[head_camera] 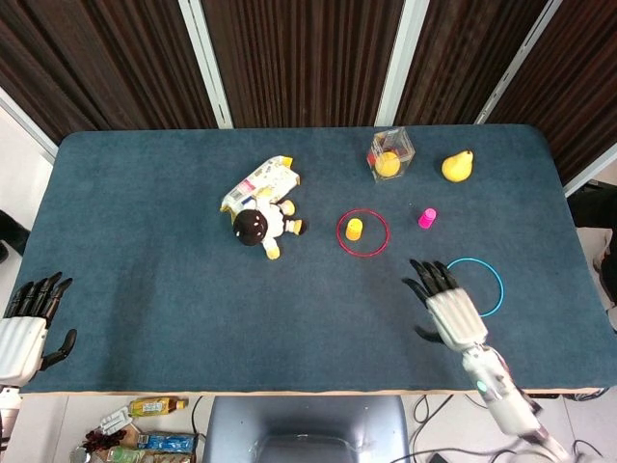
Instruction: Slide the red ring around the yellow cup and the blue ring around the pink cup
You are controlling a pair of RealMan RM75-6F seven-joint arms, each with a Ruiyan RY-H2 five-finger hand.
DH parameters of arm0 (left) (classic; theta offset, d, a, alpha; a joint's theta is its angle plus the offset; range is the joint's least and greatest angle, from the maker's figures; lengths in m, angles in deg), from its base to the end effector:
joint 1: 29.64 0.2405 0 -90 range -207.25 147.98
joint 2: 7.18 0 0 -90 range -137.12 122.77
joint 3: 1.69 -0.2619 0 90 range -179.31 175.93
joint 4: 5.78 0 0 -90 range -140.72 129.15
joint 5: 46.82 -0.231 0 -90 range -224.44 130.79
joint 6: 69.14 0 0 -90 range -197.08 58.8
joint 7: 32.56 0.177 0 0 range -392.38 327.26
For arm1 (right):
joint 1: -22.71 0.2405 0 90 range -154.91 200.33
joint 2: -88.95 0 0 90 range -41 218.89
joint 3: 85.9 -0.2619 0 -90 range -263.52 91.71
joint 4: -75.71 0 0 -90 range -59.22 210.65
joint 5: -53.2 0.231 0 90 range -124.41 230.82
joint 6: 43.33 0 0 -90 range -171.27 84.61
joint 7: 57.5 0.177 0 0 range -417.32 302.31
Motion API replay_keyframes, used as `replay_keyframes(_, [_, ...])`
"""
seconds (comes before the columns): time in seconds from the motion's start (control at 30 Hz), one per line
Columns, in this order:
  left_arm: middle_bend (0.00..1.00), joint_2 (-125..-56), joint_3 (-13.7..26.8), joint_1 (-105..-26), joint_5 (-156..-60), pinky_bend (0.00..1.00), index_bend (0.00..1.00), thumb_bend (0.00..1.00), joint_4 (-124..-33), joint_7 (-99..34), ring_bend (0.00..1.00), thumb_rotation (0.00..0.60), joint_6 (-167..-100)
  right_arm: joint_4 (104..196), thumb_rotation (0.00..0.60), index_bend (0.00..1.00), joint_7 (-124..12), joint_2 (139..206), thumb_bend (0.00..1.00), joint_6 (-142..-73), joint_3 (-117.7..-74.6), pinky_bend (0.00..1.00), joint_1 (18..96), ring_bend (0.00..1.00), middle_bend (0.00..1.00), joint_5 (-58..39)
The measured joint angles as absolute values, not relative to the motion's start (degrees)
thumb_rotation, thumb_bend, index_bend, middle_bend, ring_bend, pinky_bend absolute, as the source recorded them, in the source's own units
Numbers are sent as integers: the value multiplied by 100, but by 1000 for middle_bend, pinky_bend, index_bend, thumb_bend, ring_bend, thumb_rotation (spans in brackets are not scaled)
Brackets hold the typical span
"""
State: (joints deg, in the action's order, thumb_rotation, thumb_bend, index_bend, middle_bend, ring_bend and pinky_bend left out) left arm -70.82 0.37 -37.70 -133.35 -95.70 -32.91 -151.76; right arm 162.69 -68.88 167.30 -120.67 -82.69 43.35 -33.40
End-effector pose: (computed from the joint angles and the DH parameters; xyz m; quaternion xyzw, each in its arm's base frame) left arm -0.3250 0.2321 0.1401 -0.6247 -0.3713 -0.3773 0.5740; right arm -0.2596 -0.2656 0.0259 0.7169 -0.3336 0.3797 0.4802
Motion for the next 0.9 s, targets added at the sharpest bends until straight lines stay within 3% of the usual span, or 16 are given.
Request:
replay_keyframes(0.13, [0,-7103,18,-3771,-13385,24,0,418,-9585,-3218,0,600,-15191,16483,600,449,-6918,16257,287,-12740,-7836,0,3650,0,8,-3634])
replay_keyframes(0.3, [0,-7125,-15,-3767,-13437,23,0,417,-9584,-3184,0,600,-15204,16013,600,536,-6525,16227,357,-12926,-7877,0,3388,0,6,-3555])
replay_keyframes(0.67, [0,-7149,-15,-3803,-13419,24,0,417,-9551,-3164,0,600,-15130,13933,600,581,-5821,16896,383,-12688,-8265,0,3248,0,3,-3182])
replay_keyframes(0.9, [0,-7157,-6,-3828,-13383,24,0,417,-9551,-3126,0,600,-15087,13034,600,595,-5276,17270,438,-11971,-8495,0,3446,0,2,-3030])
